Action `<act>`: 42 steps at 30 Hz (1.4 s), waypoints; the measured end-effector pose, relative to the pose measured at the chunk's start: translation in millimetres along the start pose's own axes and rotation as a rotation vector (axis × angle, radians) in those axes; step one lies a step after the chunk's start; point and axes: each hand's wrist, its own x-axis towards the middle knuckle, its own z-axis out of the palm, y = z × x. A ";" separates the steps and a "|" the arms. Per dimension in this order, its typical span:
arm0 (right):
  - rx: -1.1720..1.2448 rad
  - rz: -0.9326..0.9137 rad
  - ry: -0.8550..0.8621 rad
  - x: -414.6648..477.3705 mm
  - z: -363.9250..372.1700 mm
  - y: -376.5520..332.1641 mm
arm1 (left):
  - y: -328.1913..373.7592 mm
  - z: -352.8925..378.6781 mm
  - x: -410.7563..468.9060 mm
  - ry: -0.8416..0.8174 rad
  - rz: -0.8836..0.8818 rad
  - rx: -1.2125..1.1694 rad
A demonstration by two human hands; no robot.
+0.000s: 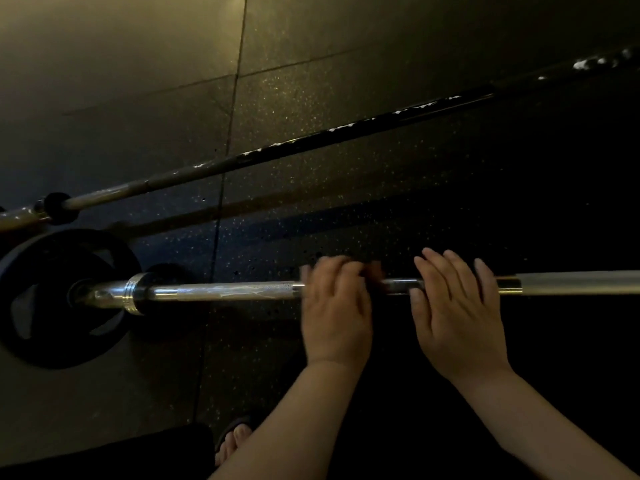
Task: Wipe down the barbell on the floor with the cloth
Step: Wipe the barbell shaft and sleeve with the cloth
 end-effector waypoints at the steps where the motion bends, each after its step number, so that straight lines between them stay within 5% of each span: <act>1: -0.003 0.029 0.010 -1.6 -0.9 1.2 | -8.4 -2.9 -0.9 0.057 -0.146 -0.028; 4: 0.005 0.026 0.009 -5.2 0.7 0.9 | 4.1 -0.6 -1.6 0.039 -0.383 -0.104; 10: 0.006 -0.018 -0.015 -7.1 -1.2 12.4 | 44.6 7.0 -1.7 -0.170 0.197 -0.009; 15: 0.047 0.018 0.031 -10.0 -1.7 15.4 | 13.1 2.0 2.3 0.047 -0.263 -0.037; 17: 0.062 0.023 0.038 -10.1 0.5 12.7 | 38.4 11.9 -2.7 -0.008 -0.202 -0.063; 21: 0.042 0.004 0.033 -10.5 -1.3 19.8 | 55.5 14.1 -2.0 -0.165 0.228 0.018; 24: 0.091 0.001 0.038 -9.8 -2.3 23.7 | 30.7 5.9 8.1 -0.112 0.048 0.093; 27: 0.129 0.017 0.049 -8.9 1.1 18.1 | 41.4 9.4 8.2 -0.055 -0.215 -0.004; 31: 0.123 -0.003 0.014 -12.5 -0.5 24.8 | 82.1 17.6 0.4 -0.201 0.064 -0.168; 33: 0.166 0.026 -0.021 -12.1 -5.4 25.0 | 83.0 12.7 2.4 -0.267 0.069 -0.382; 38: 0.161 0.097 -0.077 -1.5 -12.2 8.0 | 96.4 -2.8 6.7 -0.404 -0.297 -1.067; 42: 0.087 -0.010 -0.078 3.7 -18.8 17.4 | 97.7 2.4 15.5 -0.396 -0.275 -0.943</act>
